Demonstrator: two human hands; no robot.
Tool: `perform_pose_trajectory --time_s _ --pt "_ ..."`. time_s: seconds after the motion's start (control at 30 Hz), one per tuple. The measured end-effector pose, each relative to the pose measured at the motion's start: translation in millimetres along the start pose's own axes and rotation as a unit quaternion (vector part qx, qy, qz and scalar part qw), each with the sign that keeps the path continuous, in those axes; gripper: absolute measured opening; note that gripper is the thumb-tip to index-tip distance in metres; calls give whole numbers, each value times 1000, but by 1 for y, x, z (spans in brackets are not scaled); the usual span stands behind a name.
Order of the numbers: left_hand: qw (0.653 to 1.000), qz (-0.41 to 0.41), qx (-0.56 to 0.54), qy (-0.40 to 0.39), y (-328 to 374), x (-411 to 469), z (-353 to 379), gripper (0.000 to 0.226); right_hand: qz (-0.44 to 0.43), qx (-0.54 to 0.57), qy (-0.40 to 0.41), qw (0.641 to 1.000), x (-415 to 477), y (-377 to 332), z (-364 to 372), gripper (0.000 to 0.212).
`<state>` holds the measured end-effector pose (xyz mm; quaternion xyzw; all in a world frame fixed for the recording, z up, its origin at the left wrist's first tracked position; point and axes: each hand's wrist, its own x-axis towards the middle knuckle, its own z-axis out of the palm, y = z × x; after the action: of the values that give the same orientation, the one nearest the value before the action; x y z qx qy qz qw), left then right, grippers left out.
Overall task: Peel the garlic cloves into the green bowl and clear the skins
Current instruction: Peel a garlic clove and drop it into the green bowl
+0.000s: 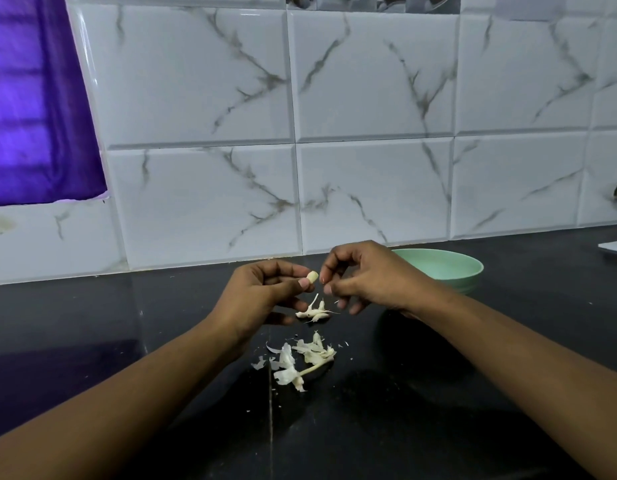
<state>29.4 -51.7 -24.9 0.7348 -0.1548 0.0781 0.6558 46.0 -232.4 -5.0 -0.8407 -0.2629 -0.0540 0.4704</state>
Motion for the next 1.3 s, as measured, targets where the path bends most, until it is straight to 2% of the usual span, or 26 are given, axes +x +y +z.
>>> perform_pose_trajectory --time_s 0.17,0.3,0.5,1.0,1.17,1.3 --pt "1000 4 1 12 -1 1 0 6 15 43 13 999 0 -2 1 16" --pt "1000 6 1 11 0 0 0 7 17 65 35 997 1 0 -1 6" --pt "1000 18 14 10 1 0 0 6 6 90 47 995 2 2 4 8" --pt "997 57 57 11 2 -1 2 10 -17 30 62 997 3 4 7 15" --pt "999 41 34 4 4 -3 4 12 1 59 52 997 3 3 9 11" --pt "999 33 16 37 5 -2 3 8 5 122 24 992 2 4 6 6"
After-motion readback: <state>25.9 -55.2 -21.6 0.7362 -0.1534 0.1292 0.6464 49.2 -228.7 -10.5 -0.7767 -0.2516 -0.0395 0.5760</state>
